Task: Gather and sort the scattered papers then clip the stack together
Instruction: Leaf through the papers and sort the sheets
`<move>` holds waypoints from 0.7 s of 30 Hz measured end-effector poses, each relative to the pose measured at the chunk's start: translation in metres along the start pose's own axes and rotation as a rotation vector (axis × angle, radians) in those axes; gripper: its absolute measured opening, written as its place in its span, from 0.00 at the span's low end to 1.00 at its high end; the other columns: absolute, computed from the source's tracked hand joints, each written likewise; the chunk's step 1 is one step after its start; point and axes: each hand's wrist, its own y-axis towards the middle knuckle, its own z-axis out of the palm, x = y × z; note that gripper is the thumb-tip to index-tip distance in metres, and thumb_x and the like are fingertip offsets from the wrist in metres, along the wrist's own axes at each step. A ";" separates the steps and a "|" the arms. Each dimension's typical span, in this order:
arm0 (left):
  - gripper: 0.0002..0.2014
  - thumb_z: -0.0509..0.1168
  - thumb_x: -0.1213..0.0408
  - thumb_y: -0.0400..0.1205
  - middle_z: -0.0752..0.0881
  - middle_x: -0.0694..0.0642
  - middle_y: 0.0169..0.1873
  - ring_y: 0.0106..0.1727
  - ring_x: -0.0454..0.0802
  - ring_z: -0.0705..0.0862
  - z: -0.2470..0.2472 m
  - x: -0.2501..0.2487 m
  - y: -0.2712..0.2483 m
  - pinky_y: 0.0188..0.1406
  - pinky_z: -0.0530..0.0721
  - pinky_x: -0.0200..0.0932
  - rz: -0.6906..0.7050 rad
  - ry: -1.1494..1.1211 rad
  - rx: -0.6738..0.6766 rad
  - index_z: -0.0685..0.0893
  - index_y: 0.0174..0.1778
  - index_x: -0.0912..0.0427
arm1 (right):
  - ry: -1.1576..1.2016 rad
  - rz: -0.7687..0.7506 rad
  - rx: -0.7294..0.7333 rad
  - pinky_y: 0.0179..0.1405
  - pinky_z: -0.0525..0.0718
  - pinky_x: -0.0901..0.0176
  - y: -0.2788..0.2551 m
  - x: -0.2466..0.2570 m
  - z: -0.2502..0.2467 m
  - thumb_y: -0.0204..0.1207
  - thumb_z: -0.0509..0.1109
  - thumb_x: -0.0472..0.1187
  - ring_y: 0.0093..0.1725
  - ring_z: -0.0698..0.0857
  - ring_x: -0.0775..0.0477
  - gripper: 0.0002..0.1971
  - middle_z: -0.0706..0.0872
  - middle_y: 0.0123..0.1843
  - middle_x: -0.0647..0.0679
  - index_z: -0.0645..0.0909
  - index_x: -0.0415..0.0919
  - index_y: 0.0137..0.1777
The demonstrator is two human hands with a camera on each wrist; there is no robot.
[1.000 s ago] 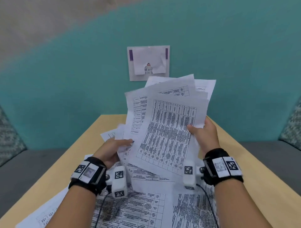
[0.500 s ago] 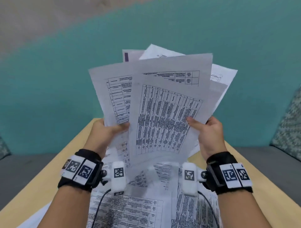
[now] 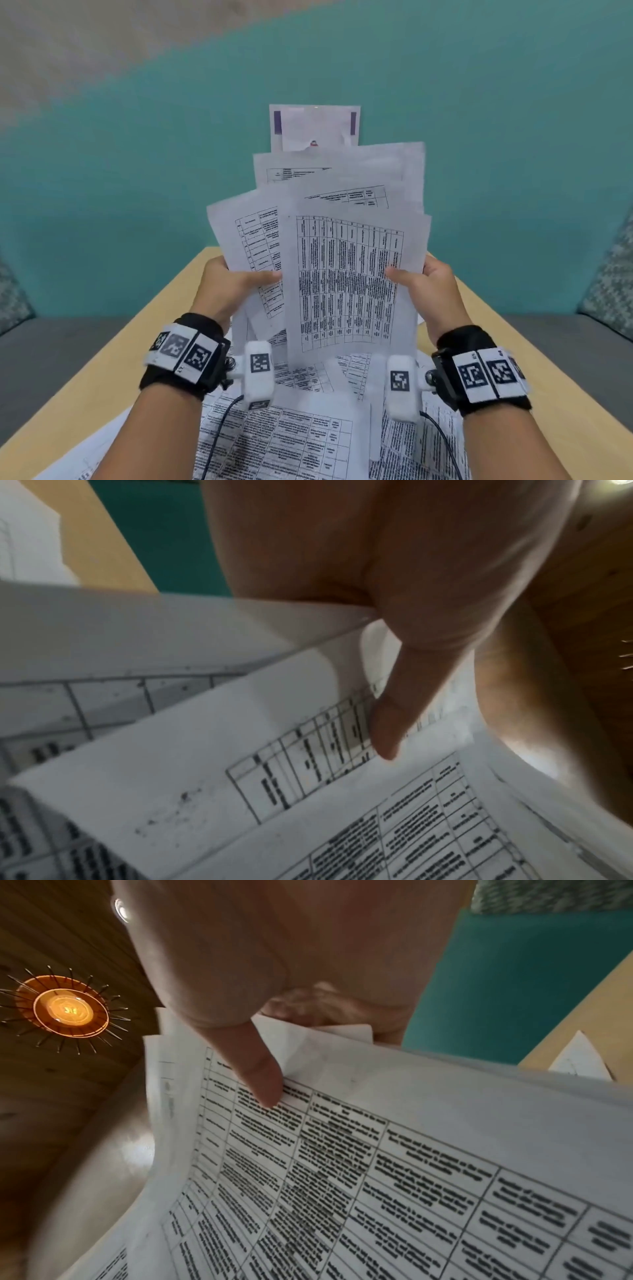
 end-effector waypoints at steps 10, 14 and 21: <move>0.24 0.73 0.85 0.72 0.95 0.61 0.58 0.60 0.61 0.93 -0.007 -0.003 0.002 0.62 0.88 0.56 0.097 -0.145 0.062 0.90 0.63 0.65 | 0.105 -0.054 -0.068 0.58 0.85 0.55 0.004 0.004 -0.006 0.78 0.74 0.29 0.54 0.92 0.53 0.13 0.94 0.55 0.53 0.89 0.49 0.55; 0.29 0.78 0.79 0.65 0.95 0.62 0.58 0.60 0.61 0.93 -0.007 -0.002 0.002 0.65 0.87 0.57 0.106 -0.131 0.084 0.89 0.65 0.67 | 0.093 -0.023 -0.076 0.51 0.84 0.58 0.005 -0.002 -0.010 0.78 0.75 0.28 0.48 0.92 0.59 0.14 0.95 0.48 0.59 0.89 0.51 0.50; 0.38 0.84 0.74 0.61 0.95 0.58 0.57 0.58 0.57 0.94 -0.003 0.000 0.006 0.66 0.88 0.62 0.140 -0.123 -0.025 0.83 0.70 0.64 | 0.070 -0.024 -0.109 0.63 0.85 0.49 0.007 -0.001 -0.006 0.80 0.74 0.33 0.57 0.90 0.48 0.11 0.93 0.55 0.53 0.87 0.49 0.55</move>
